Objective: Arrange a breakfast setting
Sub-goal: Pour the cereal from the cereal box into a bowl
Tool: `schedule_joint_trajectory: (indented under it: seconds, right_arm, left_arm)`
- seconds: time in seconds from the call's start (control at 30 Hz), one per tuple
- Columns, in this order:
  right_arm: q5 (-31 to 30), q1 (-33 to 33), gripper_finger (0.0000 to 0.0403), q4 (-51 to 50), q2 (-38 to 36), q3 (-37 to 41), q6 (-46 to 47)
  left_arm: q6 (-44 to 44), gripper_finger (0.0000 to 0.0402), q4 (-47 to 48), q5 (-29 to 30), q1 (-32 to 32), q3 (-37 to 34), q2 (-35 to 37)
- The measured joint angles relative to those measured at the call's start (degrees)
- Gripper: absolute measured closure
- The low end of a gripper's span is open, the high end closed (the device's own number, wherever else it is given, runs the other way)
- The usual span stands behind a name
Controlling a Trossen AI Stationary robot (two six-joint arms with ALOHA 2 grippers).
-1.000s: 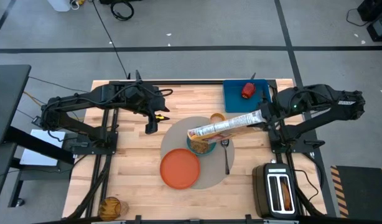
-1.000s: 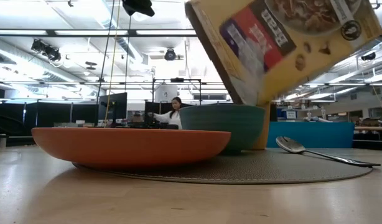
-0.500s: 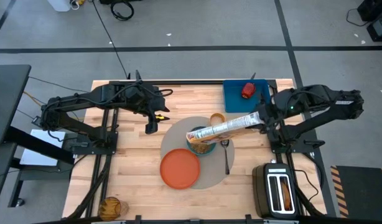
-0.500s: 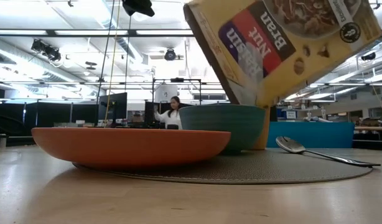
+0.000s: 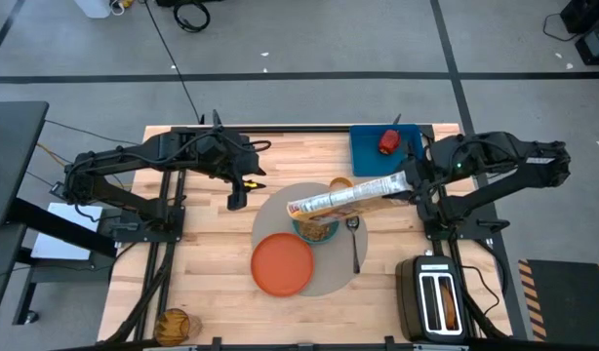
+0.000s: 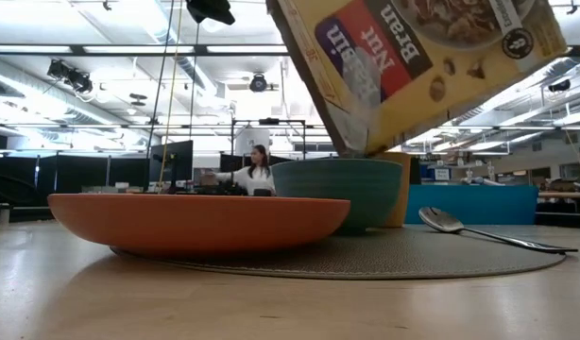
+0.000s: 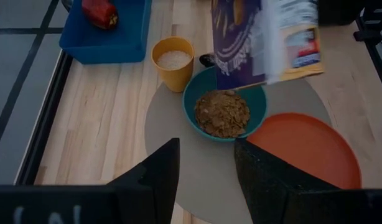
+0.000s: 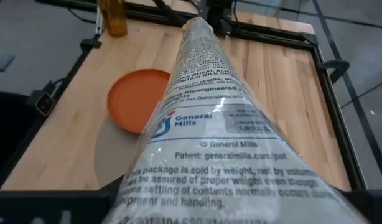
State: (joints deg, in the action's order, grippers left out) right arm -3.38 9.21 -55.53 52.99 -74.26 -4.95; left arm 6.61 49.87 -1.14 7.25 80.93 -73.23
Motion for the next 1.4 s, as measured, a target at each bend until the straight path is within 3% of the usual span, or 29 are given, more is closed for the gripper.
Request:
schedule_joint_trajectory:
  seconds: [0.27,0.53,1.07,1.4]
  right_arm:
    - [-3.0,-0.6,0.0232,-0.5,-0.6,0.1,1.0]
    - [-0.8,-0.1,0.0232,1.3,-0.2,0.1,0.4]
    - [-1.8,1.7,0.0232,3.0,1.2,1.6,1.4]
    - [-5.8,1.8,0.0232,-1.1,-3.7,1.6,3.3]
  left_arm:
    - [0.0,0.0242,0.0,0.0,0.0,0.0,0.0]
    - [-0.8,0.0242,0.0,0.0,0.0,0.0,0.0]
    - [-1.0,0.0242,0.0,-0.1,0.0,0.0,0.0]
    - [-1.0,0.0242,0.0,-0.2,0.0,0.0,0.0]
